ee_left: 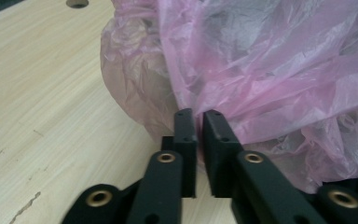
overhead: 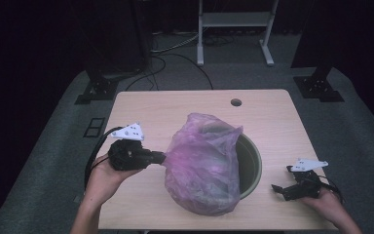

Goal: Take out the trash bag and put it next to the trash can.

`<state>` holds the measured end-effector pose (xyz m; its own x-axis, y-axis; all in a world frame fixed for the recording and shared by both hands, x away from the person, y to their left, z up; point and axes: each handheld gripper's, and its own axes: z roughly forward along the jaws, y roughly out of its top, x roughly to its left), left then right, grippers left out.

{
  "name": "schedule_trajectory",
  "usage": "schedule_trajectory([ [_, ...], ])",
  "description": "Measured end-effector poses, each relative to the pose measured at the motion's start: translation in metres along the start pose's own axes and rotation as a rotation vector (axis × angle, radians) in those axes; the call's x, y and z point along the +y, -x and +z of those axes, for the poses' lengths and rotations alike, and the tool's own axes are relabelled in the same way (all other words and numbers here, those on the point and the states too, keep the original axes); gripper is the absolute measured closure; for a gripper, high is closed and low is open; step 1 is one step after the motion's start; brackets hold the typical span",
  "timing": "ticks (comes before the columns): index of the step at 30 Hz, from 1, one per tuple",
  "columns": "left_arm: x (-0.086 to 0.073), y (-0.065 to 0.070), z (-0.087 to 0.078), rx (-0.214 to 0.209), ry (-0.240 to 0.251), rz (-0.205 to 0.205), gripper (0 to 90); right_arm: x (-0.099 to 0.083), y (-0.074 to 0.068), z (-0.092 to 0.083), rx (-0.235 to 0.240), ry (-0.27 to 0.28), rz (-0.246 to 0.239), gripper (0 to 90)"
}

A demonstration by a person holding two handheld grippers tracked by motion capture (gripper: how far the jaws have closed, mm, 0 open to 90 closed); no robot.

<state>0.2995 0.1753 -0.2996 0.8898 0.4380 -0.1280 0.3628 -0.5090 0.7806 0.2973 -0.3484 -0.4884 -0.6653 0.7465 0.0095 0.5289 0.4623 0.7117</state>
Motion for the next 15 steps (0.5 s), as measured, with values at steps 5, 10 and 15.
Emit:
schedule_trajectory([
  [5, 0.0007, 0.0000, -0.0043, -0.018, 0.034, 0.008, 69.0, 0.0000, 0.0000, 0.0000, 0.000, 0.001, 0.000, 0.0],
  [10, -0.0006, -0.0007, -0.0011, -0.035, 0.030, 0.014, 60.7, 0.0000, 0.0000, 0.0000, 0.000, 0.000, 0.000, 0.0],
  [15, -0.0022, -0.0014, 0.0035, -0.058, 0.021, 0.018, 53.4, 0.0000, 0.0000, 0.0000, 0.000, 0.000, 0.000, 0.0],
])
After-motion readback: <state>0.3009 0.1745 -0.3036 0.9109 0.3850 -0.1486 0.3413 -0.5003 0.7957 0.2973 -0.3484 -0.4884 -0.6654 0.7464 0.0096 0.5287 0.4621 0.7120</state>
